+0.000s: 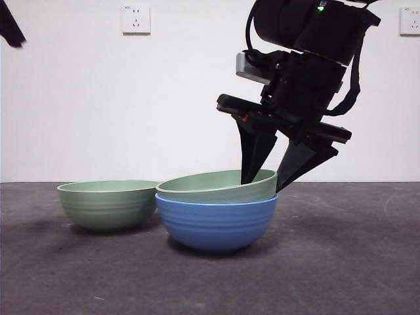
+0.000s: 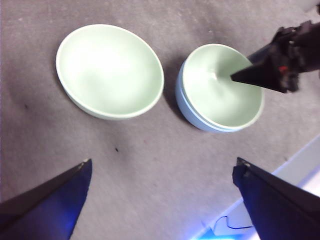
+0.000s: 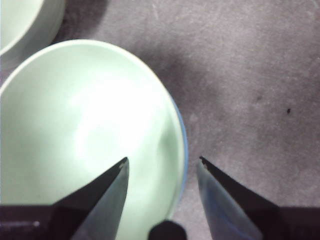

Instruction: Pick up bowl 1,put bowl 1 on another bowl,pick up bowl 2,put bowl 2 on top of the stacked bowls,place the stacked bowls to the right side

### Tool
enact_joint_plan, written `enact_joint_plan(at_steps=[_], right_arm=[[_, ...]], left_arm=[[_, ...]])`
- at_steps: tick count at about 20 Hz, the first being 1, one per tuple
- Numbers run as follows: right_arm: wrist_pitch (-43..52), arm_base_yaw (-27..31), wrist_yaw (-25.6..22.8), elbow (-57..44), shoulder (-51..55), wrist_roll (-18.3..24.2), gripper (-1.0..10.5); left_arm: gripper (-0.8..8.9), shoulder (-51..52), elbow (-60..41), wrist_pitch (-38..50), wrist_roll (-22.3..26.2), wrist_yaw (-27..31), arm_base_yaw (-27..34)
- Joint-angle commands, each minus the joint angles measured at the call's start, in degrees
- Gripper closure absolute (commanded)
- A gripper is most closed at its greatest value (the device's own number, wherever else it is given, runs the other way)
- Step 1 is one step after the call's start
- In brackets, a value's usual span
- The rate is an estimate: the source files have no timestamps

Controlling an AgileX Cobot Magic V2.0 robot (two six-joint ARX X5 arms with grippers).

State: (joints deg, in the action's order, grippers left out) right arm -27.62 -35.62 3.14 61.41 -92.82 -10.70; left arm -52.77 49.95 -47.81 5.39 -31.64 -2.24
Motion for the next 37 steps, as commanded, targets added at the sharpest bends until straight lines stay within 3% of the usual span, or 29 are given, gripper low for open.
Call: enact_joint_plan(at_steps=[1, 7, 12, 19, 23, 29, 37], right_arm=[[-0.8, -0.1, -0.2, -0.1, 4.6, 0.2, 7.2], [-8.7, -0.1, -0.5, -0.1, 23.3, 0.2, 7.2], [-15.2, -0.1, -0.7, -0.1, 37.2, 0.0, 7.2], [-20.0, -0.1, -0.7, -0.1, 45.6, -0.5, 7.2], [-21.2, -0.1, -0.7, -0.1, 45.6, -0.4, 7.2], [-21.9, -0.1, -0.7, -0.1, 45.6, -0.4, 7.2], [-23.7, -0.1, -0.7, -0.1, 45.6, -0.4, 7.3]], left_arm=[[3.38, -3.2, 0.1, 2.9, -0.6, 2.6, -1.0], [3.38, -14.7, 0.1, 17.0, -7.4, 13.0, -4.8], [3.45, -25.9, 0.2, 26.8, -10.3, 19.8, -8.2], [3.50, -36.9, 0.2, 32.1, -12.0, 24.5, -9.8], [5.60, -37.0, 0.2, 34.6, -14.9, 23.8, -9.8], [7.94, -36.9, 0.2, 34.8, -16.3, 23.7, -9.8], [8.22, -35.6, 2.0, 32.6, -16.3, 23.5, -9.8]])
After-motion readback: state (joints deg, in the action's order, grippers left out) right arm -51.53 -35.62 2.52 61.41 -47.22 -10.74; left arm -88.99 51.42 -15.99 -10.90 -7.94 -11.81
